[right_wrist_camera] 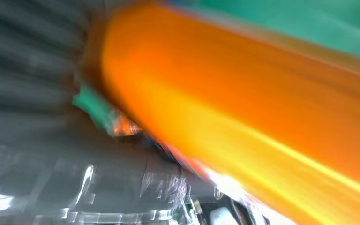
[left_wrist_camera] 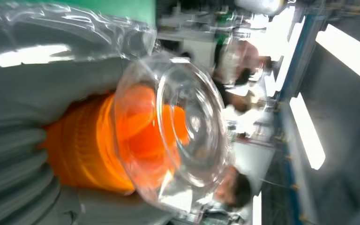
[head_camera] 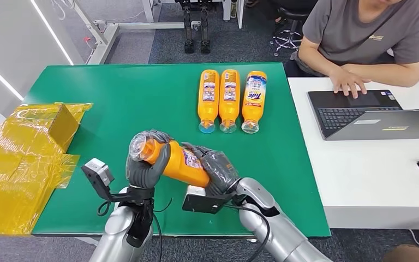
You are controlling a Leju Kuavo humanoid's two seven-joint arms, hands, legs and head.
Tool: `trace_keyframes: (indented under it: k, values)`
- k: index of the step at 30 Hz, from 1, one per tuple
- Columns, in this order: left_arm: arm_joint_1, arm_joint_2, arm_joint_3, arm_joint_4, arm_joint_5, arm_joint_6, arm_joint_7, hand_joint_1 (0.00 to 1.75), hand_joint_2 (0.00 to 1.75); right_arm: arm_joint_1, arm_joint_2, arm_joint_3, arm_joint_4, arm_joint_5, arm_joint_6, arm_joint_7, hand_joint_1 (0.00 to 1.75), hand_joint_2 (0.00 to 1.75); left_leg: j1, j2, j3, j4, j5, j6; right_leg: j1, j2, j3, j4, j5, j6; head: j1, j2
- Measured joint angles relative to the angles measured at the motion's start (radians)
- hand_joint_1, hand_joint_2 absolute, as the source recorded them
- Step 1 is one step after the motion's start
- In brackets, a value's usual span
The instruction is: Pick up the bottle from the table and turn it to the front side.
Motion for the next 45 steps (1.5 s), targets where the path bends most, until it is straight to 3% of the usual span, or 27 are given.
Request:
trace_keyframes:
  k: [10,16,20,25,29,32,39,45]
  values:
    - [-0.001,-0.011,0.002,-0.004,0.01,0.076,-0.004,1.75,1.75,0.042,0.023,-0.013,-0.074,-0.126,-0.067,-0.056,0.0,1.75,0.0,0.0,0.0,0.0,0.0,0.0,0.0,0.0,0.0,0.0,0.0,0.0,0.0,0.0]
    - [0.03,-0.029,0.019,-0.134,-0.086,0.292,-0.014,1.75,1.75,0.081,0.024,-0.015,-0.108,-0.229,-0.115,-0.108,0.0,1.75,0.0,-0.001,-0.001,0.0,0.0,0.0,0.0,-0.001,0.0,0.0,0.0,0.0,0.0,0.0]
    - [0.048,-0.007,0.019,-0.214,-0.179,0.457,-0.015,1.75,1.75,0.105,0.025,-0.015,-0.123,-0.283,-0.146,-0.146,0.0,1.75,0.0,0.0,-0.001,0.0,0.0,0.0,0.0,0.0,0.0,0.0,0.0,0.0,0.0,0.0]
    - [0.058,0.052,0.019,-0.239,-0.359,0.612,-0.015,1.75,1.75,0.14,0.025,-0.015,-0.154,-0.341,-0.187,-0.191,0.0,1.75,0.0,0.0,-0.001,-0.001,0.0,0.0,0.0,-0.001,0.0,0.0,-0.001,0.0,0.0,0.0]
    - [0.066,0.083,0.072,-0.226,-0.644,0.629,-0.009,1.75,1.75,0.169,0.025,-0.015,-0.173,-0.383,-0.212,-0.222,0.0,1.75,0.0,0.0,-0.001,-0.001,0.0,0.0,0.0,0.0,0.0,0.0,-0.001,0.0,0.0,0.0]
    - [0.046,0.127,0.123,-0.189,-0.793,0.629,0.059,1.75,1.75,0.182,0.025,-0.015,-0.187,-0.396,-0.217,-0.225,0.0,1.75,0.0,0.0,-0.001,-0.001,0.0,0.0,0.0,0.0,-0.001,0.0,-0.001,0.0,0.0,0.0]
    - [-0.055,0.302,0.136,-0.032,-0.994,0.547,0.278,1.75,1.75,0.202,0.025,-0.015,-0.214,-0.4,-0.204,-0.209,0.0,1.75,0.001,0.001,0.0,-0.001,0.001,-0.001,0.001,0.001,-0.001,0.001,0.0,-0.001,0.0,0.0]
    - [-0.144,0.437,0.115,0.104,-1.119,0.406,0.33,1.75,1.75,0.213,0.025,-0.016,-0.215,-0.404,-0.187,-0.221,0.0,1.75,0.001,0.002,0.0,-0.001,0.001,-0.001,0.001,0.002,-0.002,0.001,0.0,-0.001,0.0,0.0]
